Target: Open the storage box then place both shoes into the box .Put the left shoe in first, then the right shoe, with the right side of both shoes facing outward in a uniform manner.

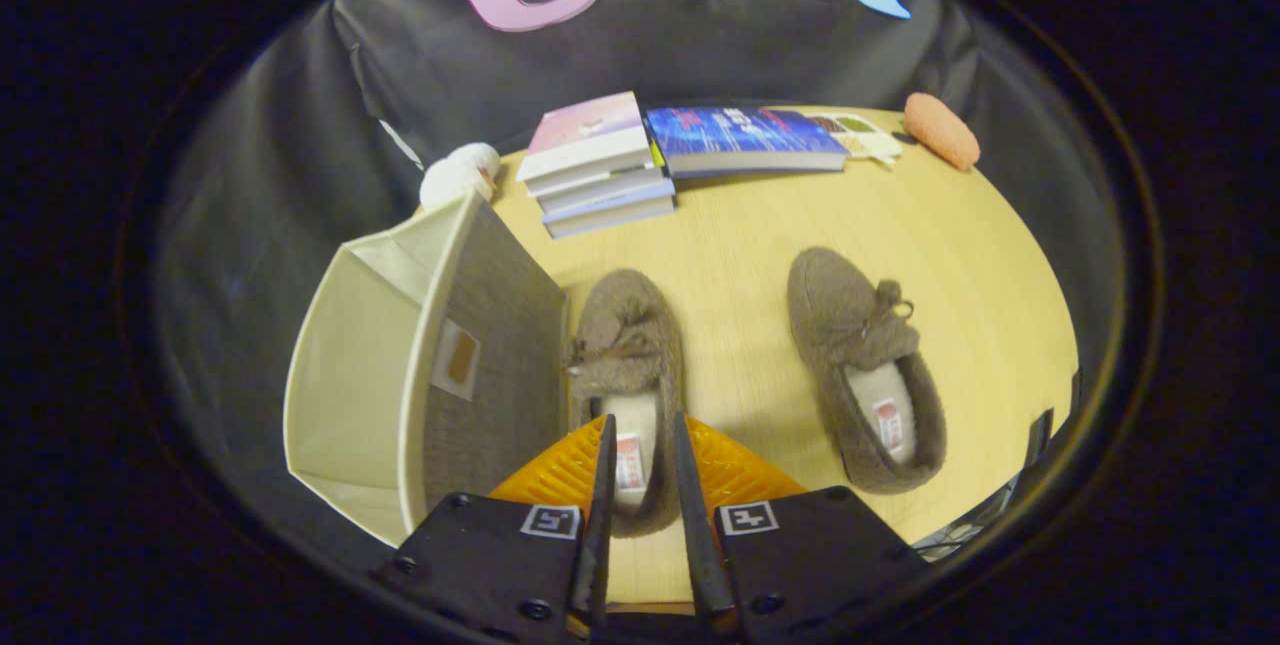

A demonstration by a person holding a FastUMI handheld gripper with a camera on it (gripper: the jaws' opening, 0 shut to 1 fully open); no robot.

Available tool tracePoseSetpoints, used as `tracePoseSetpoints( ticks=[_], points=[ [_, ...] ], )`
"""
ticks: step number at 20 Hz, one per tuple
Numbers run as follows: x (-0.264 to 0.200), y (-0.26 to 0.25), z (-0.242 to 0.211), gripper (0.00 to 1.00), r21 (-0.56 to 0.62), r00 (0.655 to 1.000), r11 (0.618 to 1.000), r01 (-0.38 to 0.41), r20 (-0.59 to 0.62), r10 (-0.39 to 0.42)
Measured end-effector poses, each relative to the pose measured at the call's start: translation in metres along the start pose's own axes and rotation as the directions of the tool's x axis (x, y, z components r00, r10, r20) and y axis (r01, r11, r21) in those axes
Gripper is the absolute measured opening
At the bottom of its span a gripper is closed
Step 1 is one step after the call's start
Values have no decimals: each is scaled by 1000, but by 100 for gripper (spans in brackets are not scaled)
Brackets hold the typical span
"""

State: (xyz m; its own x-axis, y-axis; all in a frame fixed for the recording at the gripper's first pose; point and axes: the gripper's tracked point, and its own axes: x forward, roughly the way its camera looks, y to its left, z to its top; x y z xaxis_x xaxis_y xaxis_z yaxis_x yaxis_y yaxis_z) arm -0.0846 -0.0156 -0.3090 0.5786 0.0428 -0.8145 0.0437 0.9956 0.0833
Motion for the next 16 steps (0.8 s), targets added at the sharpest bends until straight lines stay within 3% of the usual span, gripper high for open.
tracePoseSetpoints(
  ticks=[13,16],
  points=[
    [42,-9,-44,37,-19,989,999,44,-143,-46],
    [42,-16,-44,32,-23,986,997,70,-153,-73]
  ],
)
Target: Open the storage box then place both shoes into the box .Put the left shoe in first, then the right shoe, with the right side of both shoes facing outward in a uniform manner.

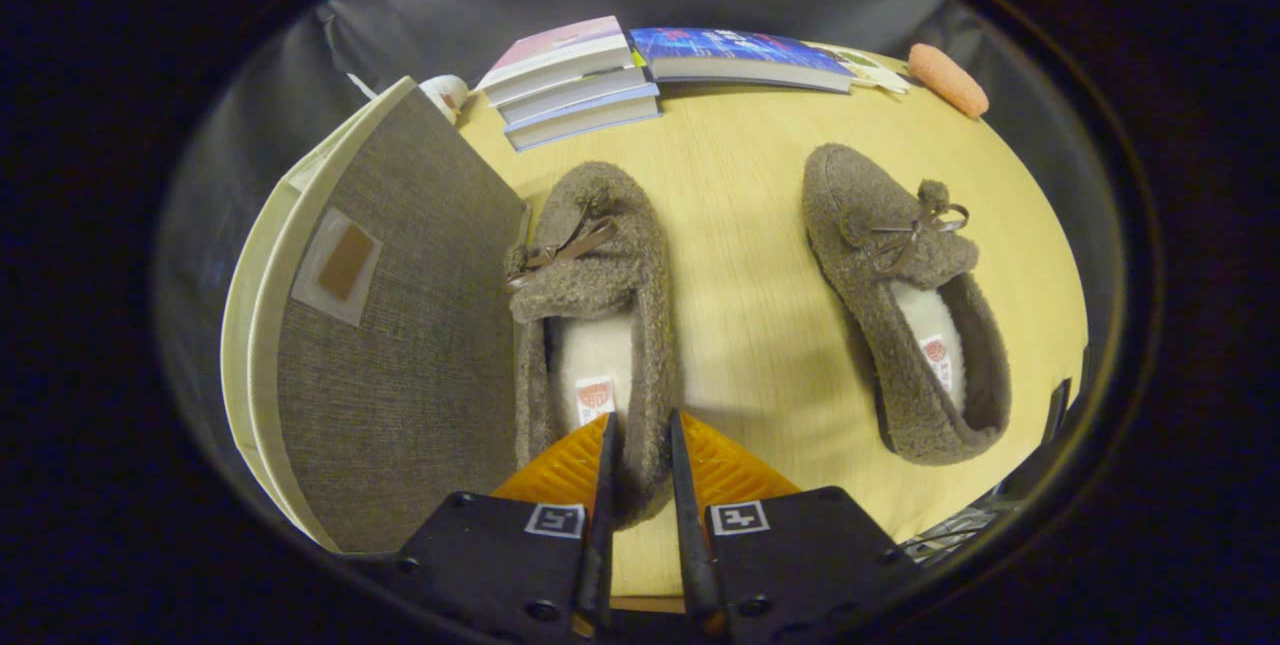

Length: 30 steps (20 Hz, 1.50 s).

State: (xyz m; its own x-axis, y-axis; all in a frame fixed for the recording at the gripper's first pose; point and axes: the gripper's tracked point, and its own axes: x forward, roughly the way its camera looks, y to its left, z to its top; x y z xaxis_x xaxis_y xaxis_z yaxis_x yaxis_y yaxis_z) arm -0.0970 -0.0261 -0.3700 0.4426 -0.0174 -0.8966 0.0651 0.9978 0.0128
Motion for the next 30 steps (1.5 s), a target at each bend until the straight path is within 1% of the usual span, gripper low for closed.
tracePoseSetpoints(
  ticks=[1,2,3,5,6,10,12,17,22,24,25,28,30],
  points=[
    [-2,-6,1,20,31,1000,999,14,2,-14],
    [0,-1,-1,9,48,1000,999,-6,-14,7],
    [-1,-2,1,7,73,1000,997,-5,-7,6],
    [-5,-3,4,5,85,1000,996,-12,2,12],
    [-8,-1,7,4,107,1000,994,-26,11,25],
    [-29,16,23,4,236,991,962,-134,42,128],
    [-40,23,33,3,284,985,943,-171,59,160],
    [-56,25,46,3,316,980,928,-198,99,176],
    [-77,29,66,3,380,966,892,-247,167,197],
    [-81,28,71,3,394,964,883,-254,175,199],
    [-79,27,70,3,391,966,886,-247,166,196],
    [-63,18,57,3,362,981,914,-185,119,151],
    [-50,9,38,3,304,991,944,-129,73,112]
  ],
)
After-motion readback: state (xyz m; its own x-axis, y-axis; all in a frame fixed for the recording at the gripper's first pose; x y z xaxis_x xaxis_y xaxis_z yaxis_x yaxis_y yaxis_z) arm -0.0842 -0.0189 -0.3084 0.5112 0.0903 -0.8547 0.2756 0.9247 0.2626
